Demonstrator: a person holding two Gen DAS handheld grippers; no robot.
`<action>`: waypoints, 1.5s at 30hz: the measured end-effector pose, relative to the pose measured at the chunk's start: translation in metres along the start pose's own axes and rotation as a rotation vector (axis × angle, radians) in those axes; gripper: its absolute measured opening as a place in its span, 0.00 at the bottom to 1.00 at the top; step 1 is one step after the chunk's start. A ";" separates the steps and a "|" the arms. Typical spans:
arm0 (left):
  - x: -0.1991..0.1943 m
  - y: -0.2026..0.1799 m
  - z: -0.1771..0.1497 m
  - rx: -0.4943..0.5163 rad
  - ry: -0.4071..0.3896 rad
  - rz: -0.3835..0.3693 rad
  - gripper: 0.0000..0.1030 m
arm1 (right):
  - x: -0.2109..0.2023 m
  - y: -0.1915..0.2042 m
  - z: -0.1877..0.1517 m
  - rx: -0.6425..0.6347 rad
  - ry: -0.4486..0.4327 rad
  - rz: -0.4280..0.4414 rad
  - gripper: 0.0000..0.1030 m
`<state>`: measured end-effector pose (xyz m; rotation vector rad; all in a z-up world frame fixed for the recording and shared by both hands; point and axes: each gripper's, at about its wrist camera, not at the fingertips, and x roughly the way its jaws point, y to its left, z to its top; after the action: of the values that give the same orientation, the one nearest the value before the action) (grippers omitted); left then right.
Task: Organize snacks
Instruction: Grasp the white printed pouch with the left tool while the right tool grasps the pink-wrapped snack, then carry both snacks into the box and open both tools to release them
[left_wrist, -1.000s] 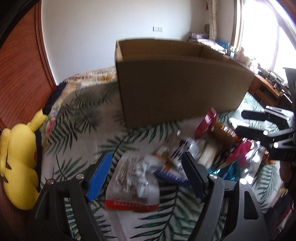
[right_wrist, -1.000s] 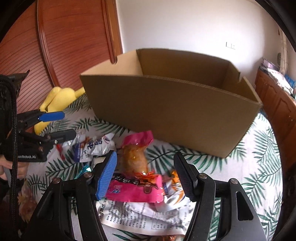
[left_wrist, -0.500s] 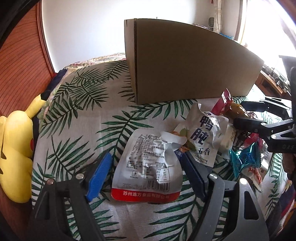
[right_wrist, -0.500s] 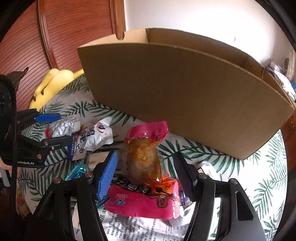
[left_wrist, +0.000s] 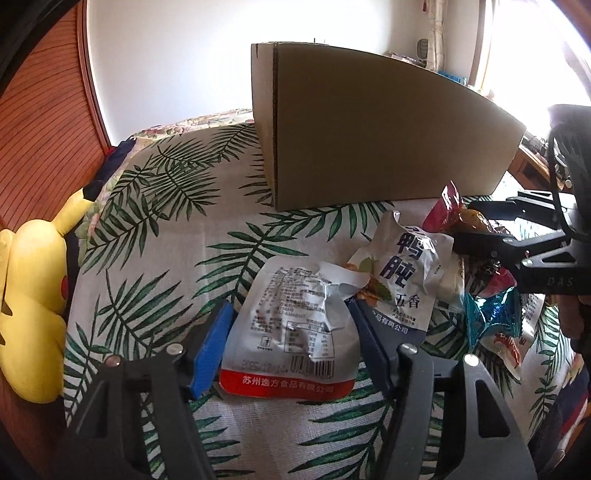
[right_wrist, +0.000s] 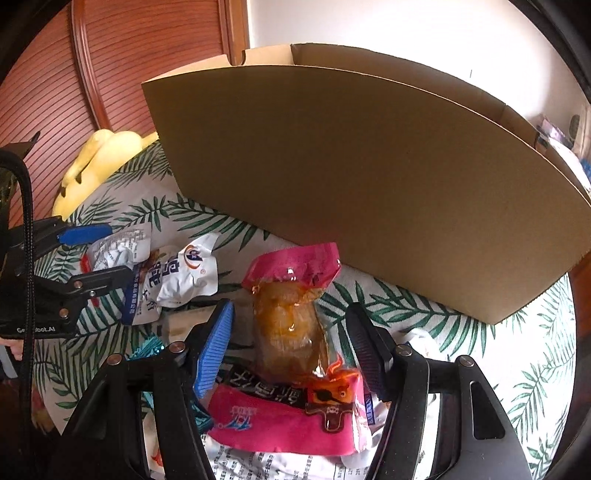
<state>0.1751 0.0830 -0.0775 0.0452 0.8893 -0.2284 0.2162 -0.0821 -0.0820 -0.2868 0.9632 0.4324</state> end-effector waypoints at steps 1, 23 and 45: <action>0.000 -0.001 0.000 0.004 0.001 0.000 0.63 | 0.001 0.000 0.001 0.002 0.006 0.001 0.63; -0.021 0.004 -0.002 -0.021 -0.034 0.004 0.62 | 0.016 0.002 0.005 -0.011 0.066 -0.025 0.36; -0.087 -0.006 0.013 -0.031 -0.192 -0.024 0.62 | -0.072 0.011 0.002 0.029 -0.161 -0.026 0.36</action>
<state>0.1310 0.0909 -0.0017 -0.0159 0.7027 -0.2377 0.1766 -0.0883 -0.0209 -0.2340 0.8067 0.4109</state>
